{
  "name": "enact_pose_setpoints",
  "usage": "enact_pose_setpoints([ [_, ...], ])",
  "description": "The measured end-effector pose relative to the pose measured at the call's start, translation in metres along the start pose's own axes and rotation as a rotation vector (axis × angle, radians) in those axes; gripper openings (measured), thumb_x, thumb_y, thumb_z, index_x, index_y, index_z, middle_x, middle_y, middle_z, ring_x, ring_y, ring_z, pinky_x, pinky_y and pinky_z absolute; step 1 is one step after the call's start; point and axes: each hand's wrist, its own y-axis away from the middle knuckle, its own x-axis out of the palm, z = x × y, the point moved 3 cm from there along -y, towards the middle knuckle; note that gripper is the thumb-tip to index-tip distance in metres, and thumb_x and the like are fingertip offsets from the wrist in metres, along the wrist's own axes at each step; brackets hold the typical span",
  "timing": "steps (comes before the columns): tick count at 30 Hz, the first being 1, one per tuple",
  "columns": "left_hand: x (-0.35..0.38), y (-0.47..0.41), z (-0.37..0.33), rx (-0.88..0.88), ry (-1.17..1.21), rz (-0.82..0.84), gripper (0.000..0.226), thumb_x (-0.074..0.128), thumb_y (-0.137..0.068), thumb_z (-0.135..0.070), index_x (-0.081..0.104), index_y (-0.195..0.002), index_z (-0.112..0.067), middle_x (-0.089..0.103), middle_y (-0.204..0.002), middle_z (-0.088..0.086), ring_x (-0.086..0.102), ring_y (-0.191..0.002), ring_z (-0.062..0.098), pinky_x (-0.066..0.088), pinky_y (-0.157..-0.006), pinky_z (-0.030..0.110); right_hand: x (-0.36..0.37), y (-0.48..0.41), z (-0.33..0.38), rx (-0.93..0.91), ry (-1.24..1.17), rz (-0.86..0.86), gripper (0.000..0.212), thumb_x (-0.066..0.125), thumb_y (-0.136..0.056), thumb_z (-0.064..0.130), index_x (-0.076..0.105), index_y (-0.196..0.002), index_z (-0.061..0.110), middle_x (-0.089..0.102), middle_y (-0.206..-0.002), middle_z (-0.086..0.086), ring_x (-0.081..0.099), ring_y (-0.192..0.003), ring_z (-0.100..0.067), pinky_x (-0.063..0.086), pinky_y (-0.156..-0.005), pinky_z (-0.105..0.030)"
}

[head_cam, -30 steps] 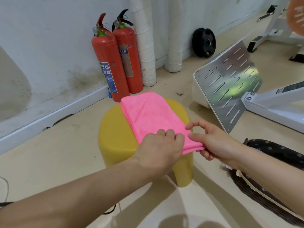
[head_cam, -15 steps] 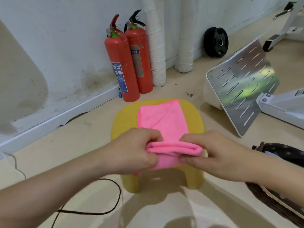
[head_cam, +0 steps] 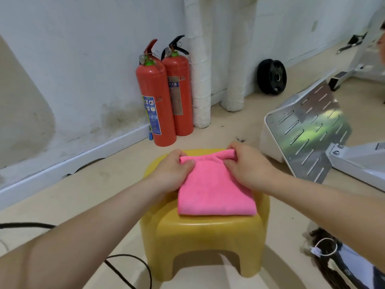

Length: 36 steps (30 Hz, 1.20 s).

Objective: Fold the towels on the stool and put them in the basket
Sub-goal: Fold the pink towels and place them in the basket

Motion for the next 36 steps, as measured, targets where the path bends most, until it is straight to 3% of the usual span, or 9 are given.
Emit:
enact_pose_setpoints([
  [9,0.004,-0.013,-0.004,0.303,-0.454,-0.161,0.024,0.059,-0.091,-0.033,0.053,-0.105,-0.014,0.056,-0.085,0.0,0.055,-0.087,0.027,0.034,-0.065,0.033,0.027,-0.002,-0.011,-0.062,0.198,-0.136,0.013,0.042,-0.092,0.015,0.03,-0.095,0.021,0.066,-0.094,-0.009,0.061,-0.08,-0.038,0.038,-0.06,-0.037],
  [12,-0.003,-0.009,-0.003,0.093,-0.154,-0.097,0.038,0.066,-0.086,-0.041,0.053,-0.111,-0.016,0.064,-0.095,0.002,0.06,-0.084,0.02,0.043,-0.064,0.027,0.031,-0.002,-0.014,-0.088,0.189,-0.147,0.024,0.04,-0.09,0.014,0.031,-0.11,0.024,0.068,-0.101,-0.006,0.062,-0.08,-0.039,0.048,-0.067,-0.042],
  [15,-0.003,0.009,-0.004,-0.132,0.412,0.201,0.046,0.068,-0.084,-0.036,0.047,-0.125,-0.031,0.063,-0.078,0.004,0.055,-0.055,0.013,0.044,-0.045,0.021,0.035,-0.005,-0.017,-0.134,0.229,-0.153,0.033,0.038,-0.089,0.014,0.03,-0.116,0.031,0.068,-0.1,-0.006,0.061,-0.078,-0.038,0.044,-0.061,-0.039],
  [18,-0.001,0.031,0.001,-0.1,0.473,0.368,0.066,0.07,-0.083,-0.018,0.038,-0.131,-0.047,0.061,-0.066,0.003,0.053,-0.055,0.016,0.046,-0.044,0.022,0.035,-0.006,-0.016,-0.176,0.282,-0.162,0.022,0.037,-0.092,0.015,0.034,-0.108,0.029,0.064,-0.09,-0.007,0.056,-0.071,-0.034,0.036,-0.056,-0.035],
  [23,-0.008,0.037,0.01,-0.002,0.314,0.289,0.052,0.058,-0.093,-0.019,0.039,-0.135,-0.043,0.049,-0.056,0.003,0.044,-0.05,0.017,0.041,-0.046,0.022,0.034,-0.005,-0.013,-0.139,0.315,-0.134,0.018,0.037,-0.09,0.013,0.036,-0.103,0.024,0.054,-0.081,-0.008,0.044,-0.064,-0.031,0.032,-0.057,-0.035],
  [27,-0.013,0.025,-0.001,-0.088,0.521,0.253,0.049,0.055,-0.095,-0.012,0.042,-0.132,-0.041,0.057,-0.058,-0.004,0.053,-0.05,0.01,0.045,-0.046,0.019,0.032,-0.002,-0.014,-0.13,0.227,-0.123,0.017,0.039,-0.088,0.012,0.035,-0.101,0.024,0.057,-0.087,-0.007,0.051,-0.068,-0.034,0.038,-0.059,-0.036],
  [29,-0.012,0.011,-0.002,-0.064,0.352,0.157,0.053,0.059,-0.091,-0.01,0.04,-0.133,-0.037,0.055,-0.054,-0.005,0.054,-0.049,0.009,0.046,-0.046,0.021,0.032,-0.002,-0.014,-0.131,0.185,-0.116,0.017,0.038,-0.088,0.014,0.035,-0.101,0.024,0.06,-0.094,-0.006,0.056,-0.074,-0.035,0.043,-0.063,-0.038],
  [31,-0.014,-0.007,-0.002,0.058,-0.093,0.038,0.059,0.065,-0.084,-0.014,0.04,-0.136,-0.028,0.058,-0.07,-0.003,0.058,-0.067,0.013,0.051,-0.065,0.027,0.031,0.0,-0.014,-0.115,0.158,-0.104,0.02,0.039,-0.087,0.015,0.037,-0.105,0.025,0.062,-0.101,-0.005,0.058,-0.081,-0.035,0.046,-0.068,-0.04],
  [36,-0.002,-0.021,-0.013,0.094,-0.533,0.168,0.044,0.072,-0.076,-0.037,0.063,-0.115,-0.018,0.065,-0.108,0.002,0.06,-0.099,0.021,0.049,-0.088,0.031,0.02,-0.002,-0.015,-0.013,0.149,-0.039,0.045,0.051,-0.086,0.016,0.041,-0.13,0.016,0.064,-0.111,-0.012,0.058,-0.1,-0.034,0.035,-0.069,-0.032],
])
